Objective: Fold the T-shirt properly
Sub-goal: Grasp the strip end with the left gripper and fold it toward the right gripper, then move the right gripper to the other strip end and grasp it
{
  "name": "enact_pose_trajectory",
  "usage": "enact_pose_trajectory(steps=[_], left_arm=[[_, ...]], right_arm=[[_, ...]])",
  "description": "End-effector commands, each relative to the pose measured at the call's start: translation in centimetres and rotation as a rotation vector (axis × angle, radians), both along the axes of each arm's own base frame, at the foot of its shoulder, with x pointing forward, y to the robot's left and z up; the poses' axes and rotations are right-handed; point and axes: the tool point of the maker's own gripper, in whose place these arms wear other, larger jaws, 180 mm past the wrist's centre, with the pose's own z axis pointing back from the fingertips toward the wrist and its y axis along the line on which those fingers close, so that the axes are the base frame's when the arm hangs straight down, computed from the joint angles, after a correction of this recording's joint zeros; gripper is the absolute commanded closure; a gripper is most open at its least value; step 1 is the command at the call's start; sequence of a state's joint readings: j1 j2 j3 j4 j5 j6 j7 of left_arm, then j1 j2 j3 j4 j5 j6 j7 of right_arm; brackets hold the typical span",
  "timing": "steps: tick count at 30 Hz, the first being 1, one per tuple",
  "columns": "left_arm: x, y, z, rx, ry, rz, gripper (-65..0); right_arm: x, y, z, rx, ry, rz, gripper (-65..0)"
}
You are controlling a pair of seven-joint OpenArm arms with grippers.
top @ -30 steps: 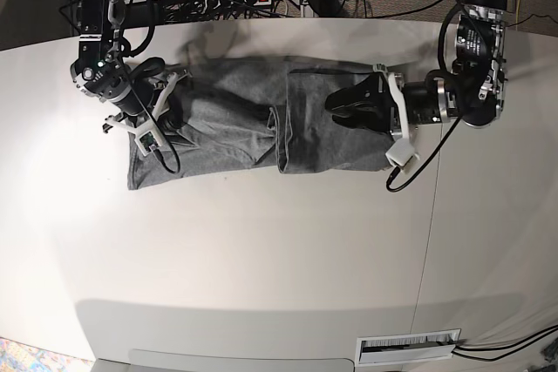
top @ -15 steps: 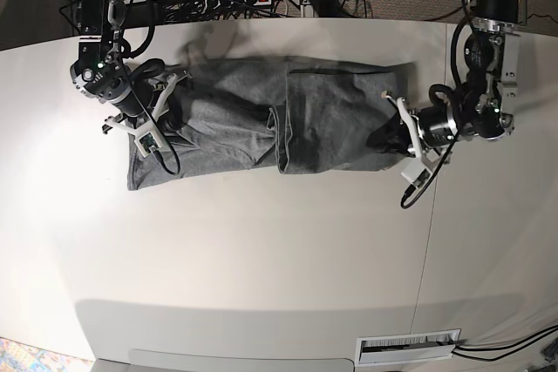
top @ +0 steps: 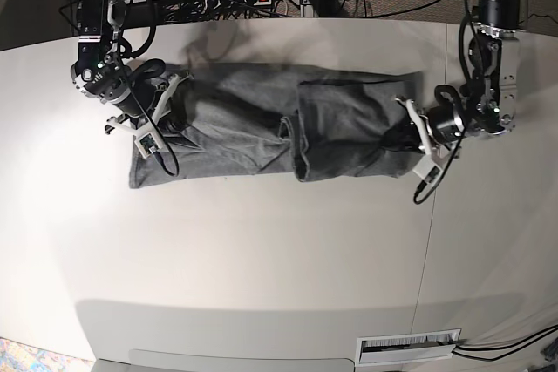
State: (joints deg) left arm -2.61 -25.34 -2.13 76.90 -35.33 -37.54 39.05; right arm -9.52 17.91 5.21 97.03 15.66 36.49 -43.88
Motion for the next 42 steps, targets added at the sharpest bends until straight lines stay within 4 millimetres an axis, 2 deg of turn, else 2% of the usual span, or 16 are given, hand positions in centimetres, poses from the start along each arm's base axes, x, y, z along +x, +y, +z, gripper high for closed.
enact_pose_trajectory(steps=[1, 6, 9, 11, 14, 19, 21, 27, 34, 42], left_arm=[[-1.0, 3.7, -2.0, 0.179, 0.081, 0.009, 0.0], [-0.8, 7.1, -1.6, 0.252, 0.085, 0.053, 0.0], [-0.5, 8.5, -1.0, 0.274, 0.065, 0.065, 0.0], [-0.4, 9.1, -0.8, 0.289, 0.064, 0.066, 0.0], [-0.5, 9.6, -0.7, 0.301, 0.064, 0.067, 0.0], [-0.3, 9.6, -0.5, 0.294, 0.051, 0.069, 0.0], [-0.3, 9.6, -0.5, 0.295, 0.051, 0.070, 0.0], [-0.2, 9.5, -0.5, 0.292, 0.049, 0.070, 0.0], [-0.6, 9.6, -0.7, 0.293, 0.057, 0.069, 0.0], [-2.4, 9.2, -1.9, 0.270, 0.074, 0.066, 0.0]], right_arm=[[1.1, 0.4, 1.3, 0.019, -0.055, 0.015, 0.0], [1.4, 3.7, 1.4, 0.044, -0.063, 0.107, 0.0], [2.1, 6.0, 1.8, 0.054, -0.079, 0.174, 0.0], [2.7, 6.6, 2.3, 0.041, -0.085, 0.197, 0.0], [3.7, 5.5, 3.3, -0.025, -0.070, 0.182, -0.5], [4.5, 3.1, 6.6, 0.038, -0.083, 0.090, -20.2], [4.4, 2.1, 7.3, 0.105, -0.094, 0.040, -25.5], [4.7, 0.3, 9.6, 0.338, -0.176, -0.133, -25.9], [4.8, -1.1, 10.4, 0.391, -0.217, -0.212, -25.9], [4.0, -1.7, 8.4, 0.319, -0.129, -0.221, -26.0]])
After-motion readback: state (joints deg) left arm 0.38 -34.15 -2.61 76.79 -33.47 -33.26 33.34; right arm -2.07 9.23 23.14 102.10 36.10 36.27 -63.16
